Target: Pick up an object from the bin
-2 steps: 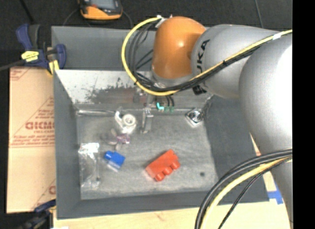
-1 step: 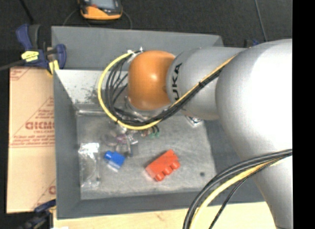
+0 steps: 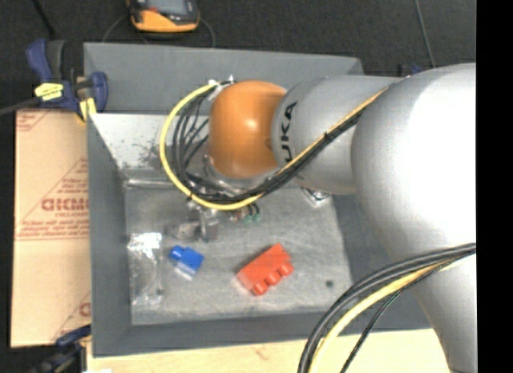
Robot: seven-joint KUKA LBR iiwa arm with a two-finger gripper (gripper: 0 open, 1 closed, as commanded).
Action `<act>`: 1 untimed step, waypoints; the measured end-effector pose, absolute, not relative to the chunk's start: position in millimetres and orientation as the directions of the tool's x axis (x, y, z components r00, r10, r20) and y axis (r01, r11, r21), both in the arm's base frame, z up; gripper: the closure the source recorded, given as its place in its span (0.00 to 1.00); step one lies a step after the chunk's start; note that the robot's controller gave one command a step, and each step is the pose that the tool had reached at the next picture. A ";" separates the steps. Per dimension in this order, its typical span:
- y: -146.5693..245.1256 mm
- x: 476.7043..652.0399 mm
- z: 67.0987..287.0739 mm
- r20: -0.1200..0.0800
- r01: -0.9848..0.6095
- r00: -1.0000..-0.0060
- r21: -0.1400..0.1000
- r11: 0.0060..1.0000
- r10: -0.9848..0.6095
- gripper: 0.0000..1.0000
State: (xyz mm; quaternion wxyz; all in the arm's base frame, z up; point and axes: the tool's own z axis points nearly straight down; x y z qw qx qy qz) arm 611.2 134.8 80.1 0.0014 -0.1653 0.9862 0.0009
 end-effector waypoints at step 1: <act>154.8 649.4 260.0 -0.015 -0.235 -0.972 0.001 0.972 -0.234 1.00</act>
Offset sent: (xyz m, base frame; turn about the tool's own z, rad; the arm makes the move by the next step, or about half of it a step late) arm 0.0349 0.0201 0.1726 0.0971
